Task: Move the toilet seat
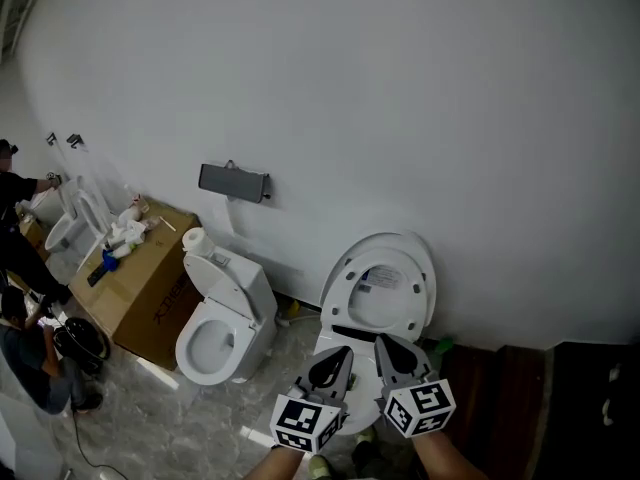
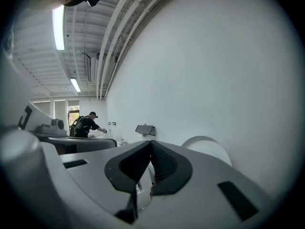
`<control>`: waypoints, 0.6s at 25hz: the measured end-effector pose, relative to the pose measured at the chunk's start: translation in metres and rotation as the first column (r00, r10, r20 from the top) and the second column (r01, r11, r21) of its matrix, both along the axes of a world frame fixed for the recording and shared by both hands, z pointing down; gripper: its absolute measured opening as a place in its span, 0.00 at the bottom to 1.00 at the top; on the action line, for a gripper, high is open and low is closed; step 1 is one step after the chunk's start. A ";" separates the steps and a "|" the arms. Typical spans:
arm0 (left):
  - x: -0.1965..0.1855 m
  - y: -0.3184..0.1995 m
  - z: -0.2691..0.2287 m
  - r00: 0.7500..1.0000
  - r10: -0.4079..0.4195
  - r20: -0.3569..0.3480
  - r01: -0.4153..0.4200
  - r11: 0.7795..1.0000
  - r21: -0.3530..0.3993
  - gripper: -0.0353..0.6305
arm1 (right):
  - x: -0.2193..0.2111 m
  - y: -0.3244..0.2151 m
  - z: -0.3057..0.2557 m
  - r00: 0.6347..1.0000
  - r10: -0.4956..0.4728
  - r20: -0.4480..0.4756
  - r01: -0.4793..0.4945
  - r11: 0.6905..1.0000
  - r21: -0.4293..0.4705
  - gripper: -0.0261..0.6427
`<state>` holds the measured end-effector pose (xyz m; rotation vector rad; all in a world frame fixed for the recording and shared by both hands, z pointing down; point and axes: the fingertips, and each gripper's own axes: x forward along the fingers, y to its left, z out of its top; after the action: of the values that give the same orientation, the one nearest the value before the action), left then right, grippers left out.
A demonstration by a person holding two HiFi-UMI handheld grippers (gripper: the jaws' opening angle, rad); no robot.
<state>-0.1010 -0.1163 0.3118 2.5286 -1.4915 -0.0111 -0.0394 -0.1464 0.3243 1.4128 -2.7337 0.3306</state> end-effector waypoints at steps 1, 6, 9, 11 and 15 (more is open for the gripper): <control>-0.004 0.004 -0.003 1.000 -0.001 -0.003 0.001 1.000 0.005 0.06 | -0.004 0.006 -0.002 1.000 0.002 -0.005 -0.002 1.000 0.008 0.06; -0.022 0.025 -0.017 1.000 -0.005 -0.008 0.005 1.000 0.031 0.06 | -0.018 0.029 -0.018 1.000 0.016 -0.017 -0.015 0.999 0.045 0.06; -0.027 0.038 -0.023 1.000 -0.001 -0.015 0.001 0.999 0.049 0.06 | -0.024 0.041 -0.027 1.000 0.019 -0.018 -0.018 0.998 0.067 0.06; -0.029 0.046 -0.024 1.000 0.005 -0.019 -0.004 0.999 0.050 0.06 | -0.026 0.049 -0.030 1.000 0.025 -0.018 -0.024 0.997 0.072 0.06; -0.027 0.057 -0.028 0.999 0.011 -0.030 -0.010 0.998 0.055 0.06 | -0.026 0.060 -0.033 0.999 0.031 -0.029 -0.029 0.997 0.076 0.06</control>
<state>-0.1279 -0.0596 0.2839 2.5673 -1.4864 -0.0893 -0.0650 -0.0866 0.2910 1.4650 -2.7306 0.2078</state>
